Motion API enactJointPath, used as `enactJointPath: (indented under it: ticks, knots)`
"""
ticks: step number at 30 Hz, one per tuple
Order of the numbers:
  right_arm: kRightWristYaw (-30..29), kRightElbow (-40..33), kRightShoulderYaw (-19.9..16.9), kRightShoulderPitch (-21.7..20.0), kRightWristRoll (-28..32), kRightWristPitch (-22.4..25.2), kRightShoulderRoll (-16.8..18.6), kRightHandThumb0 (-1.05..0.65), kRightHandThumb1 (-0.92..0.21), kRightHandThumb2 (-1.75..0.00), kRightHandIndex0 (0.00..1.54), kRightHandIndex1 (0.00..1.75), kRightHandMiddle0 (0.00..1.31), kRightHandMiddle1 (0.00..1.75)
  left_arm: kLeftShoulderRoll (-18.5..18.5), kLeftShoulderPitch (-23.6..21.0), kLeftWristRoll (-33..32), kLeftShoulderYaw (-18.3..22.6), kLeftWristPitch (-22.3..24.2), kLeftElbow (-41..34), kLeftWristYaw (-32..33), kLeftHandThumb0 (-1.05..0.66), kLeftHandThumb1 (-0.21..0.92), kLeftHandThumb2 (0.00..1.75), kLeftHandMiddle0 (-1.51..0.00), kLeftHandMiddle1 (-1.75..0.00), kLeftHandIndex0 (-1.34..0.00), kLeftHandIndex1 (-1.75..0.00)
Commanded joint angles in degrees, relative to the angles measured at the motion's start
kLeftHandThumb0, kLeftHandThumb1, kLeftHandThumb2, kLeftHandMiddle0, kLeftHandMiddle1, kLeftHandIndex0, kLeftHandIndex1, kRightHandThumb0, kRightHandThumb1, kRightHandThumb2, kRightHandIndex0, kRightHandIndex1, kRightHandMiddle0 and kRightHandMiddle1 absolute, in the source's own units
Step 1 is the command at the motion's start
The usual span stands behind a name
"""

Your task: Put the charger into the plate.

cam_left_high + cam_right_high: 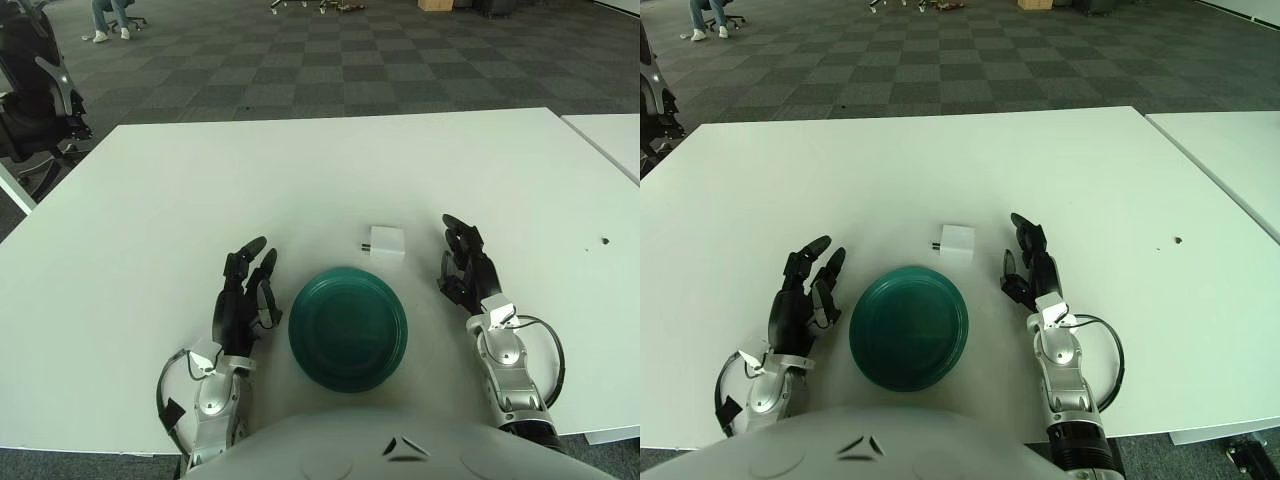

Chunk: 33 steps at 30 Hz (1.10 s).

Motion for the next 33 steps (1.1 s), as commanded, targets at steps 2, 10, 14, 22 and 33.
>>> enactJointPath:
  ticks: [2, 10, 14, 22, 33]
  knots:
    - [0.63, 8.84, 0.21, 3.56, 0.22, 6.89, 0.79, -0.77, -0.92, -0.87, 0.19, 0.01, 0.0, 0.58, -0.24, 0.41, -0.06, 0.32, 2.29, 5.83, 0.38, -0.92, 0.92, 0.93, -0.47, -0.17, -0.02, -1.03]
    - [-0.29, -1.38, -1.47, 0.54, -1.19, 12.7, -0.92, -0.82, -0.92, -0.85, 0.21, 0.02, 0.0, 0.6, -0.85, -1.51, -0.59, 0.66, 2.03, 8.17, 0.09, -0.9, 0.92, 0.93, -0.46, -0.18, 0.0, -1.03]
    - [-0.68, -5.55, -1.83, -3.54, -4.95, 14.4, -4.11, -0.81, -0.92, -0.82, 0.25, 0.03, 0.0, 0.64, -1.21, -2.83, -0.51, 0.77, 1.58, 9.83, 0.01, -0.88, 0.92, 0.93, -0.47, -0.19, 0.0, -1.03]
    - [1.71, -20.52, 7.73, -9.52, -29.56, 20.89, -10.95, -0.86, -0.92, -0.78, 0.28, 0.03, 0.0, 0.64, -1.67, -5.61, 0.83, 0.95, -0.4, 13.28, 0.76, -0.88, 0.92, 0.92, -0.5, -0.24, -0.07, -1.06]
    - [7.44, -14.03, 17.8, -16.62, -43.46, 20.64, -16.27, -0.93, -0.92, -0.85, 0.2, 0.0, 0.0, 0.51, -2.36, -7.19, 3.33, 0.78, -1.62, 15.69, 2.36, -0.89, 0.92, 0.91, -0.46, -0.25, -0.12, -1.09]
